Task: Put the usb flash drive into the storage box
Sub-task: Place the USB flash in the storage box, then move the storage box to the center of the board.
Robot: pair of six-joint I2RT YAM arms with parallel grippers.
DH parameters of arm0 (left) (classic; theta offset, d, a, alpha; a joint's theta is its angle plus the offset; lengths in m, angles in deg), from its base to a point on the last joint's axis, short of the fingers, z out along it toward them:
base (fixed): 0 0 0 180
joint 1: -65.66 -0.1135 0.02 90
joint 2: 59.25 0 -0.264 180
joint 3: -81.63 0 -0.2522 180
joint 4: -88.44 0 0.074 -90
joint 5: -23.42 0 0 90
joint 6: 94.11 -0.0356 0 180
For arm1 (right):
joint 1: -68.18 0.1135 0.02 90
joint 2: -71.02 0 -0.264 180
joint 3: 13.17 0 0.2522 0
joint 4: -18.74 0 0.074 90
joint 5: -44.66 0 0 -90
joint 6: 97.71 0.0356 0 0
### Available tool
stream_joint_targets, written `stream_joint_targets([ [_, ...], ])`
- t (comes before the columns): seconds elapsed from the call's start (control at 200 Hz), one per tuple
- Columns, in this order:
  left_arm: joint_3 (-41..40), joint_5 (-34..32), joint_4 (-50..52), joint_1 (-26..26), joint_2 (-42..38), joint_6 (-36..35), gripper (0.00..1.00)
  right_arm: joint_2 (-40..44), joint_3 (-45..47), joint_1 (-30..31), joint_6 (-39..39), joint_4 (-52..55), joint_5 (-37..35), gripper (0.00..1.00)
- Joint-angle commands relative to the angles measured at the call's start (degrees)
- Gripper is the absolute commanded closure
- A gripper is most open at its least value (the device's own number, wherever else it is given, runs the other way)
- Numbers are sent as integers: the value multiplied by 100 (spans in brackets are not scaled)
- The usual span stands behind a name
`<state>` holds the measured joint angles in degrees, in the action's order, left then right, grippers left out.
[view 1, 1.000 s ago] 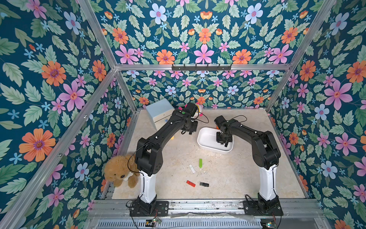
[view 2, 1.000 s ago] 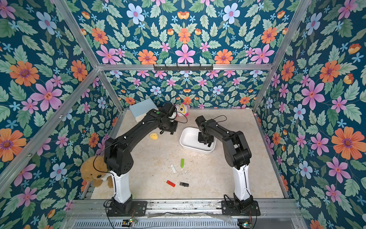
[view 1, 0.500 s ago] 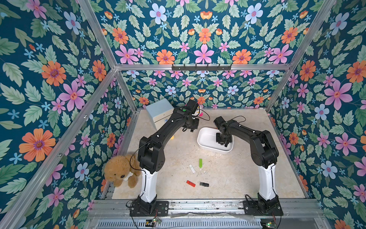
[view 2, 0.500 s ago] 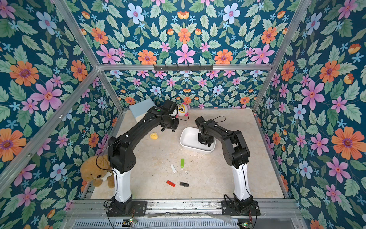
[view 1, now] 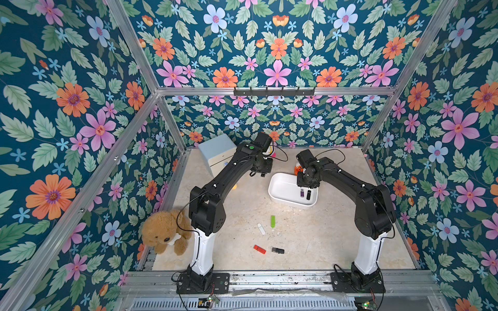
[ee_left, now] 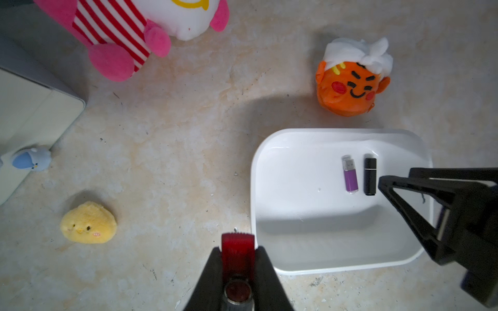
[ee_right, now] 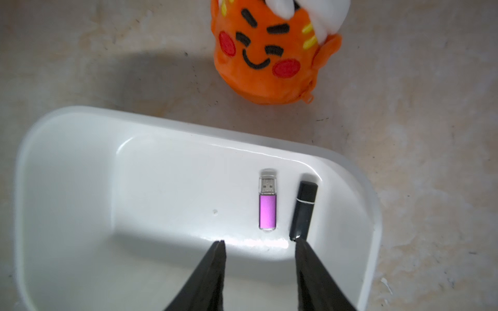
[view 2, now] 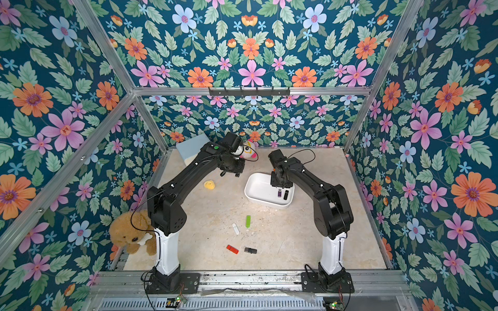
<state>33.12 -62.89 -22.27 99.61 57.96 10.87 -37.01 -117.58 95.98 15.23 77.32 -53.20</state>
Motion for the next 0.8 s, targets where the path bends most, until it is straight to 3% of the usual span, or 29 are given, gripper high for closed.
stream_joint_targets([
  [0.0, 131, 51, 134, 79, 108, 37, 100, 286, -168, -42, 174, 475, -370, 48],
  [0.115, 227, 103, 110, 202, 330, 64, 100, 544, -141, -184, 379, 942, -652, 44],
  [0.365, 492, 167, 3, 513, 829, 136, 100, 1076, 740, -659, 659, 866, -543, 37],
  [0.795, 554, 83, -279, 630, 1522, 246, 100, 811, 1314, -1188, 684, 537, 111, 29],
])
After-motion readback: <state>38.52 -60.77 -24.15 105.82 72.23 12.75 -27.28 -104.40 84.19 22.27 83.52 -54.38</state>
